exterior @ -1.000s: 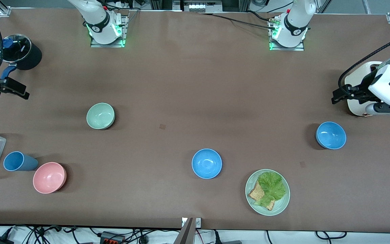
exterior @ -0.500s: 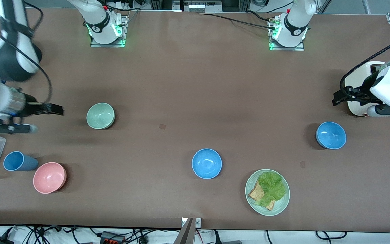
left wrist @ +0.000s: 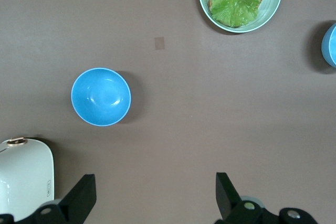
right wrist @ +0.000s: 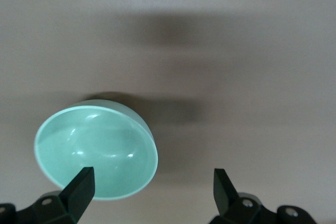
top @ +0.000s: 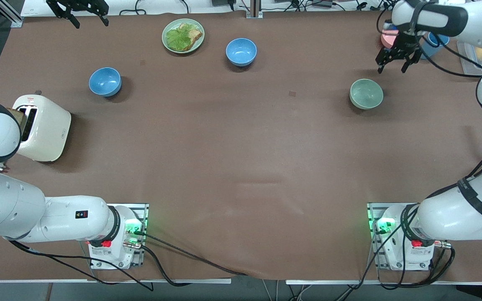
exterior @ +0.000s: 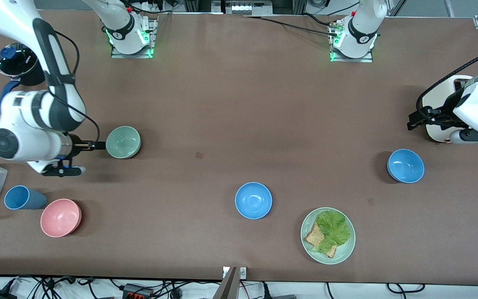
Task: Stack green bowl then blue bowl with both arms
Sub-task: 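Grasp the rim of the light green bowl with the right gripper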
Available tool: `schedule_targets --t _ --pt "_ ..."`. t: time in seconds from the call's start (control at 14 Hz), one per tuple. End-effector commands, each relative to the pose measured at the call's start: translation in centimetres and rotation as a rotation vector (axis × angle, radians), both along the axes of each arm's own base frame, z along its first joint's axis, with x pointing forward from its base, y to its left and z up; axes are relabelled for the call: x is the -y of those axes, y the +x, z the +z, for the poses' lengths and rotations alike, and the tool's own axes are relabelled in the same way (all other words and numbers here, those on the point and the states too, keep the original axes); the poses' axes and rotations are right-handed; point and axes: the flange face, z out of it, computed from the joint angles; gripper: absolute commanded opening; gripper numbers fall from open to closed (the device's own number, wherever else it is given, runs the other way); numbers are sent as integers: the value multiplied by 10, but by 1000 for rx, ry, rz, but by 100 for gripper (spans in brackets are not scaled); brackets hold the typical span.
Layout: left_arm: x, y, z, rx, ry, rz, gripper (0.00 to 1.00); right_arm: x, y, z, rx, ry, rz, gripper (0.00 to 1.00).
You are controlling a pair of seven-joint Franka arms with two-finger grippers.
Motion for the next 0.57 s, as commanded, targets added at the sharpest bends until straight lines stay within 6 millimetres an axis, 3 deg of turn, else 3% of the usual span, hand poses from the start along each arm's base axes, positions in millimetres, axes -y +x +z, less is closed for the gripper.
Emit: schedule_targets --t 0.0,0.14,0.29,0.43,0.5 --pt "-5 3 5 -6 12 16 100 -8 -15 -28 -10 -6 21 100" --pt "-7 3 5 -6 12 21 100 -7 -17 -51 -39 0 9 100" --pt "-13 3 4 -10 14 30 100 -9 -20 -59 -59 1 12 99" --pt "-17 2 0 -32 13 37 100 -13 -23 -67 -79 0 16 67" --pt "-21 0 -1 -46 12 44 100 -13 -24 -69 -86 0 16 58"
